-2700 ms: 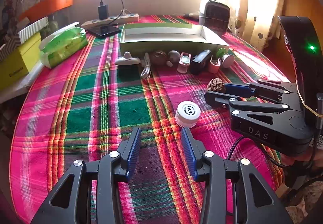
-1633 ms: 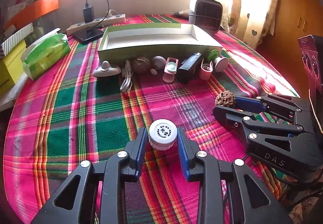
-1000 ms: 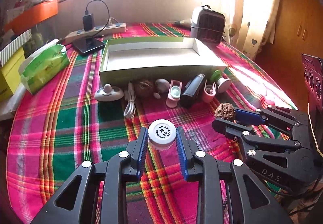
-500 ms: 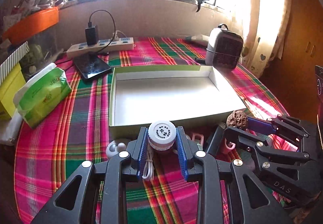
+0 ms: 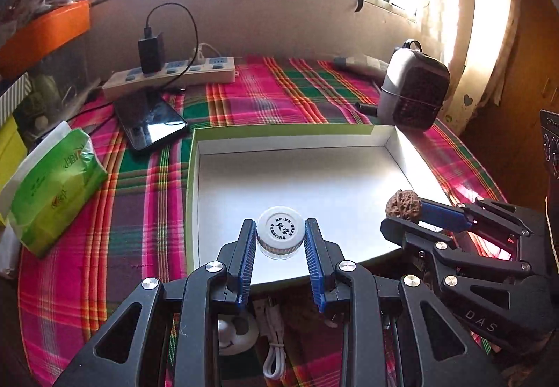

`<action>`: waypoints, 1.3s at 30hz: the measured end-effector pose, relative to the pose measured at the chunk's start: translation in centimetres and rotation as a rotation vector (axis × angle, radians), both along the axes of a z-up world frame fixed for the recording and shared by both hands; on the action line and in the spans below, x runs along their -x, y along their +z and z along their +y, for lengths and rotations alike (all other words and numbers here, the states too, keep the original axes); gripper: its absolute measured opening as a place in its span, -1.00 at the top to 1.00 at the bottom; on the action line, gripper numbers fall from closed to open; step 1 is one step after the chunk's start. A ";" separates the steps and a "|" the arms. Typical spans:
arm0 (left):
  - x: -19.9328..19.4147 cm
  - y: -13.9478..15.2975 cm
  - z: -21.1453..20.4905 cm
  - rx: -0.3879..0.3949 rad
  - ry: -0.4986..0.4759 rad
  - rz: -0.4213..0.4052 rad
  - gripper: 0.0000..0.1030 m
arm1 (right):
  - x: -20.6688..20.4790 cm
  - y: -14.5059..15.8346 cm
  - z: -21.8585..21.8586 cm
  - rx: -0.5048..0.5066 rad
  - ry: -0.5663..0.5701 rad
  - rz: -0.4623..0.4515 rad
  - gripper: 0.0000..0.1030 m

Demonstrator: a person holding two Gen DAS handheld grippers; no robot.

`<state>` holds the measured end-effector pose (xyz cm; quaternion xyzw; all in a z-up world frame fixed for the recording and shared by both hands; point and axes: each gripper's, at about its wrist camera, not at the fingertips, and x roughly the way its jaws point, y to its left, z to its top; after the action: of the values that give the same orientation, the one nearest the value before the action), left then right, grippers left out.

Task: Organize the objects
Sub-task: 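Carry the white jar in the left gripper over the box while the right gripper carries the walnut, then open the right gripper to drop the walnut while the left gripper releases the white jar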

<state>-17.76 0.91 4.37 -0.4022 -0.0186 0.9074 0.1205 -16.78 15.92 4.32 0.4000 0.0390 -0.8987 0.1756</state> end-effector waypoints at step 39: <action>6.6 -2.6 0.4 0.063 0.006 -0.083 0.49 | 7.1 -2.6 -0.3 -0.061 -0.048 -0.103 0.38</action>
<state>-24.35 1.30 1.79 -0.4430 0.0039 0.8904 0.1042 -23.83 15.57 1.67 0.4517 0.0478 -0.8793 0.1433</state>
